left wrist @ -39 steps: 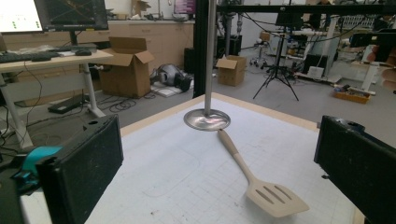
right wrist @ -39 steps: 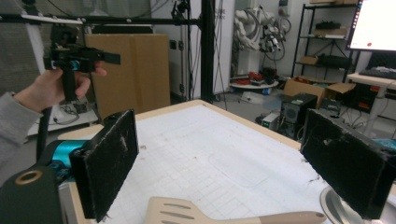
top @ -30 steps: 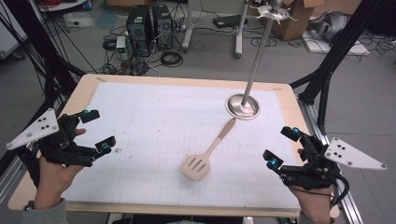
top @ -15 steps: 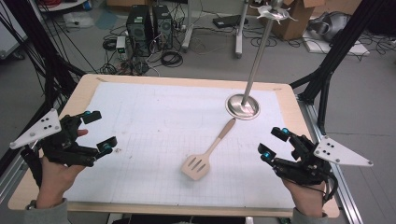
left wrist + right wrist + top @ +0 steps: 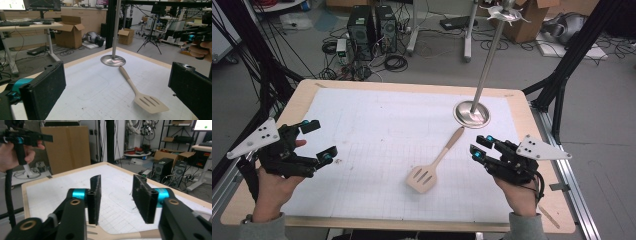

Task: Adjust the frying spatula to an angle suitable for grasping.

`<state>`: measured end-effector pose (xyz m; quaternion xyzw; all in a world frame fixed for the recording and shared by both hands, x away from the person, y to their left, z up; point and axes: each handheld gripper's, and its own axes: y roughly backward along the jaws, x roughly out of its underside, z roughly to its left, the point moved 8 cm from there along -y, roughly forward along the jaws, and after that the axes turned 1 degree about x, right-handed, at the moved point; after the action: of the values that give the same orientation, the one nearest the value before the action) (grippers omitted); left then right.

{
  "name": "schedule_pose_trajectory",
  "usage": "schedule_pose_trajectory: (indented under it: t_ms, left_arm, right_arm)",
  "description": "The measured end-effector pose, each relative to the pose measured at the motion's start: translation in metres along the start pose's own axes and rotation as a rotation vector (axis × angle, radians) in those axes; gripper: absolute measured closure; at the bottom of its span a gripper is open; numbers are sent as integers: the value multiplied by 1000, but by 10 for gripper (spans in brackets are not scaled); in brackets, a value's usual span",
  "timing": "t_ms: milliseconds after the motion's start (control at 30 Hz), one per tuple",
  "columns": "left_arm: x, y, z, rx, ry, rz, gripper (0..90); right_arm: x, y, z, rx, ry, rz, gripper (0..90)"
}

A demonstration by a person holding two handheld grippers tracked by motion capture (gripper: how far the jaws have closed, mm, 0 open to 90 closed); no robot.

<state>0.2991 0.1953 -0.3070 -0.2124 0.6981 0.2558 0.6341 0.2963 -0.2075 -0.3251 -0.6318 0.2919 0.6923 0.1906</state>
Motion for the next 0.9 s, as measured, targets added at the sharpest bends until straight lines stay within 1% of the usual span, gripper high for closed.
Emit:
schedule_pose_trajectory:
  t_ms: [33,100,133,200,233,267,367,400,433,533,600,633,700,733,767,800,833,867,900]
  left_arm:
    - [0,0,0,1,1,1,17]
    - [0,1,0,-2,0,-2,17]
    - [0,1,1,-5,3,-3,17]
    - [1,2,1,-7,1,-1,17]
    - [1,2,1,-7,5,-1,17]
    - [2,2,1,-7,5,0,17]
    - [4,0,1,-8,6,6,17]
    - [4,0,1,-7,7,7,17]
    - [4,-1,0,-6,5,8,17]
    - [5,-2,0,-4,3,14,17]
    - [5,-2,-1,-2,5,13,17]
    - [5,-2,0,-3,7,14,17]
    - [6,-2,0,-3,7,14,17]
    - [6,-2,0,-3,10,14,17]
    - [6,-2,0,-4,10,13,17]
    - [7,-1,1,-4,8,16,17]
    - [7,-1,0,-4,13,15,17]
    - [7,-1,1,-3,12,15,17]
    - [7,-1,1,-3,12,16,17]
  right_arm:
    - [1,-3,-1,0,0,4,660]
    - [2,-5,-2,-5,-3,9,669]
    - [4,-10,-4,-2,3,23,714]
    - [6,-13,-6,2,6,34,732]
    - [9,-19,-9,10,11,65,774]
    - [9,-19,-9,10,11,65,774]
    - [14,-27,-14,18,37,108,837]
    - [17,-33,-17,19,43,133,868]
    - [17,-33,-17,19,43,133,868]
    - [23,-42,-19,12,38,171,893]
    - [26,-49,-21,10,32,181,893]
    - [26,-49,-21,10,32,181,893]
    - [29,-54,-22,0,5,172,894]
    - [34,-60,-23,-7,-9,176,895]
    - [37,-64,-24,-6,-10,182,895]
    - [37,-64,-24,-6,-10,182,895]
    - [45,-71,-26,-10,-24,206,895]
    - [45,-71,-26,-10,-24,206,895]
    - [53,-79,-27,-10,-28,234,896]
